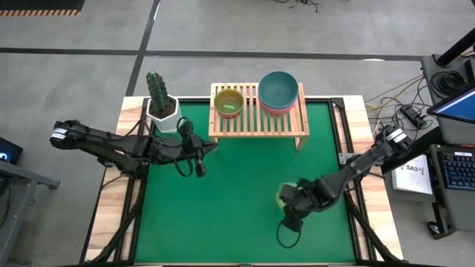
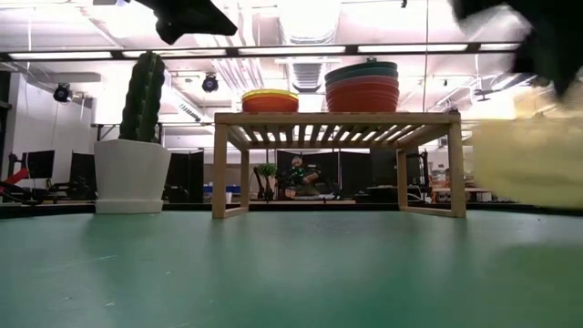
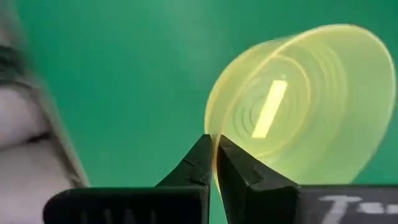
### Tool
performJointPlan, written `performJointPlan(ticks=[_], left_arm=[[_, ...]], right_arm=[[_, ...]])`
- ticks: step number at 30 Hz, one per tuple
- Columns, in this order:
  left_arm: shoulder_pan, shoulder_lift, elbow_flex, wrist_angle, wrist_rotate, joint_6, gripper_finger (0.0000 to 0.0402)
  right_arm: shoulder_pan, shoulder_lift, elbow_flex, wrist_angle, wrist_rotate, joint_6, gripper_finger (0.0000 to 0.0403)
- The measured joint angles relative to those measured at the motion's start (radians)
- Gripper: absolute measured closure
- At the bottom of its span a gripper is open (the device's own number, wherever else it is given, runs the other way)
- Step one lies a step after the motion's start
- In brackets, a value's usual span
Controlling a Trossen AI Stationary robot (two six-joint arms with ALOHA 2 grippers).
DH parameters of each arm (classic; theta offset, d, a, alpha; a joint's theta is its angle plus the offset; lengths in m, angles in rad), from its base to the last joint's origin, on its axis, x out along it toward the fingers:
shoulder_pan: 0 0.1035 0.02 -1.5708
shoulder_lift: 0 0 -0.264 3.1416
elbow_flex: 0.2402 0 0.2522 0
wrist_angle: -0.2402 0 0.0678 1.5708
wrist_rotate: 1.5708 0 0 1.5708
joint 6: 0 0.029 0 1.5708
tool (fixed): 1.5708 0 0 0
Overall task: Place and stack bowls onto a shelf
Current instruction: Stack the yellow bowl on top of the green bowl on the shelf
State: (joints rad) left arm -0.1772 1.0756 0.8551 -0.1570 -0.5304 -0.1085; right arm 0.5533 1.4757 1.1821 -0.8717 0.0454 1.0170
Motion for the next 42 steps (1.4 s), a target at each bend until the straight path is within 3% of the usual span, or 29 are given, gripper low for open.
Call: performJointPlan(ticks=[6, 12, 20, 27, 33, 38, 42], left_arm=[[-0.004, -0.013, -0.002, -0.003, -0.011, 0.024, 0.0402], [-0.034, -0.122, -0.009, -0.008, -0.013, 0.022, 0.0401], [-0.069, -0.299, -0.134, 0.079, -0.012, 0.047, 0.0402], [-0.068, -0.412, -0.196, 0.104, -0.011, 0.057, 0.0402], [-0.068, -0.458, -0.228, 0.109, -0.010, 0.075, 0.0402], [-0.068, -0.467, -0.230, 0.111, -0.010, 0.075, 0.0402], [-0.068, -0.462, -0.230, 0.112, -0.008, 0.082, 0.0402]], right_arm=[[-0.096, 0.000, 0.217, 0.119, 0.142, -0.463, 0.0394], [-0.235, 0.037, 0.418, 0.142, 0.166, -0.897, 0.0394], [-0.454, 0.152, 0.672, 0.141, 0.169, -1.336, 0.0394], [-0.626, 0.346, 0.946, -0.027, 0.168, -1.505, 0.0394], [-0.714, 0.513, 1.168, -0.253, 0.212, -1.526, 0.0394], [-0.740, 0.554, 1.158, -0.266, 0.339, -1.575, 0.0394], [-0.748, 0.571, 1.158, -0.276, 0.347, -1.595, 0.0394]])
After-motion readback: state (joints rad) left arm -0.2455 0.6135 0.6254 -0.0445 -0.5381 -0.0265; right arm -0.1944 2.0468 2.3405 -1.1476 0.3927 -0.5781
